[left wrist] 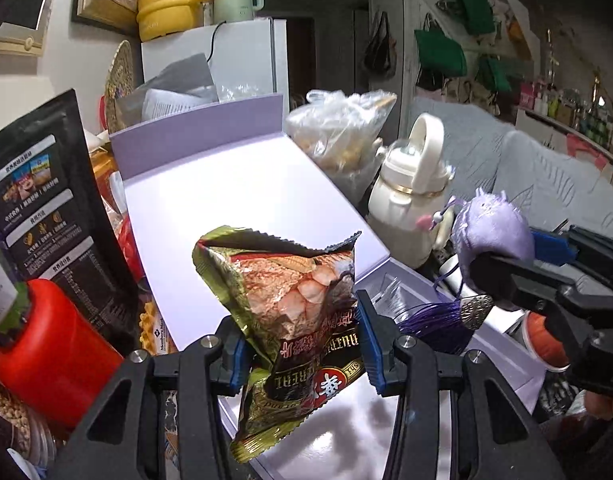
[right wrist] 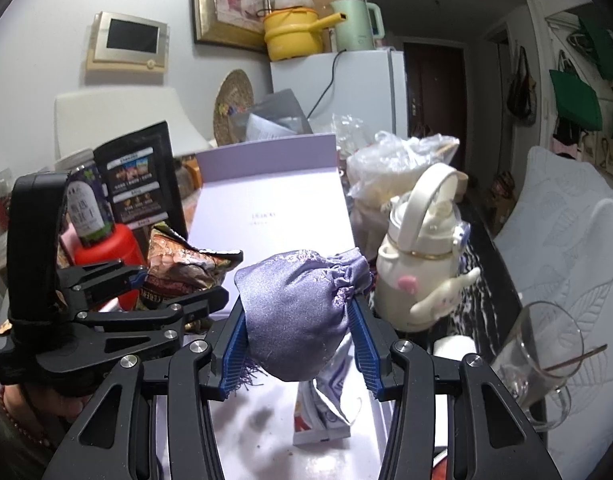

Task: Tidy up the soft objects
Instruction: 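Carry the cereal bag and lavender pouch over the lavender box with both tools, then lower the cereal bag and pouch into the box and open both tools, then withdraw both tools from the box back toward the remaining items, then grasp the red fuzzy plush with the left tool while the right tool grasps the red snack packet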

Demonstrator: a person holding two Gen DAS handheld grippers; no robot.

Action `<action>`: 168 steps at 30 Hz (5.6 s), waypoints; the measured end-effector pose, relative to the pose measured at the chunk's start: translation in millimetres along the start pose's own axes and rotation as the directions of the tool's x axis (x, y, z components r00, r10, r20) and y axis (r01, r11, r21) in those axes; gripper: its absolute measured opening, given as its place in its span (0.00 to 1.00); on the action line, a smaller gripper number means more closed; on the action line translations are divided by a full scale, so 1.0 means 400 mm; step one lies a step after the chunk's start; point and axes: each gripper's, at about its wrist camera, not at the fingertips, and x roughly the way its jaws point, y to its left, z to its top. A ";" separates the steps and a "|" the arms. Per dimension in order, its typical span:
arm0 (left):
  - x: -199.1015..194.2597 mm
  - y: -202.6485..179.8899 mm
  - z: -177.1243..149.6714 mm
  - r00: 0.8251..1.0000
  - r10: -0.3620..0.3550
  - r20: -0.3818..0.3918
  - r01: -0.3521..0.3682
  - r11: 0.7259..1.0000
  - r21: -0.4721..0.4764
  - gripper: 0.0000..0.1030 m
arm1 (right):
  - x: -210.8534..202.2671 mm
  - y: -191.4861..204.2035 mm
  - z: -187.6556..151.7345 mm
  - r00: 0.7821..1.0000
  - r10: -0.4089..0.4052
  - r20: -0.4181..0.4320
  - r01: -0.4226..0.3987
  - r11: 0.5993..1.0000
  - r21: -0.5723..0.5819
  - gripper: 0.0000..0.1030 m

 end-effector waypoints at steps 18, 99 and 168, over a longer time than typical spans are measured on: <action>0.136 -0.007 -0.054 0.980 0.019 -0.199 -0.018 1.000 0.005 0.43 | 0.084 -0.027 -0.041 0.994 -0.013 -0.111 0.014 1.000 0.010 0.46; -0.493 -0.104 0.046 0.987 0.009 0.159 -0.010 1.000 0.004 0.78 | -0.422 0.121 0.042 0.979 -0.189 0.081 0.196 0.977 -0.086 0.75; -0.381 -0.416 -0.403 0.934 -0.315 -0.166 0.334 0.936 0.107 0.96 | -0.612 0.004 -0.592 0.912 -0.366 -0.184 0.402 0.885 0.234 0.81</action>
